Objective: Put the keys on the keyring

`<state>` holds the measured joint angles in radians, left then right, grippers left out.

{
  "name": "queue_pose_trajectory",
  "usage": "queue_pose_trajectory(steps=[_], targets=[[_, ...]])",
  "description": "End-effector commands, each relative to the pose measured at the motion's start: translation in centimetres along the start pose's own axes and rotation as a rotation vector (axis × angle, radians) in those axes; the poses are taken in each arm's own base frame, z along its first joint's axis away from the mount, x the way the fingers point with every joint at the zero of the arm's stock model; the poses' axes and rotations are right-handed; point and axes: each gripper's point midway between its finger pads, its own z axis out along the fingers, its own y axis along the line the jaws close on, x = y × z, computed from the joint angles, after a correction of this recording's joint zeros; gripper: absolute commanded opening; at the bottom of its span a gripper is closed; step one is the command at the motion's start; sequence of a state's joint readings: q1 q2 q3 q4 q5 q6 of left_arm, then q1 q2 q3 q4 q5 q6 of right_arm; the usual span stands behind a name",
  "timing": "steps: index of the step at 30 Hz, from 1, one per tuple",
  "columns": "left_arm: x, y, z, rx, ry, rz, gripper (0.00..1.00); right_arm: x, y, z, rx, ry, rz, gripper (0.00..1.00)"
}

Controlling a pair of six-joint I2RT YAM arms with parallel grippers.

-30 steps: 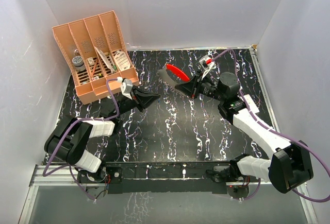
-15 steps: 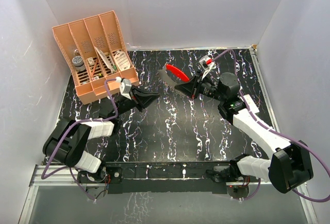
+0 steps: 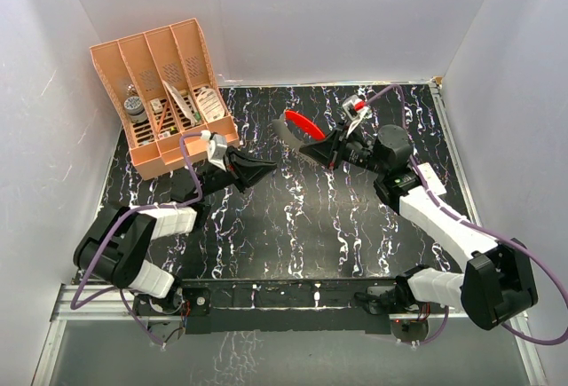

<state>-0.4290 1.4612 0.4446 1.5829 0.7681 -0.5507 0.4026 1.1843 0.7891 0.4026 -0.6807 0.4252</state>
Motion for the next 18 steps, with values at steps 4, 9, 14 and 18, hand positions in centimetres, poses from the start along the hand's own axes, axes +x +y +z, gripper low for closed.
queue_pose_trajectory(steps=[4, 9, 14, 18], targets=[[-3.7, -2.3, 1.1, 0.153, -0.1, 0.154, 0.0, -2.5, 0.3, 0.8, -0.037, -0.086, -0.04, 0.0], [-3.9, -2.1, 1.4, 0.153, -0.104, 0.149, 0.0, -2.6, -0.1, 1.0, -0.029, -0.102, -0.033, 0.0], [-3.9, -1.8, 1.5, 0.145, -0.107, 0.143, 0.0, -3.0, -0.4, 1.1, -0.013, -0.141, -0.007, 0.0], [-4.0, -1.6, 1.7, 0.138, -0.112, 0.133, 0.0, -3.3, -0.8, 1.3, 0.002, -0.182, 0.027, 0.0]])
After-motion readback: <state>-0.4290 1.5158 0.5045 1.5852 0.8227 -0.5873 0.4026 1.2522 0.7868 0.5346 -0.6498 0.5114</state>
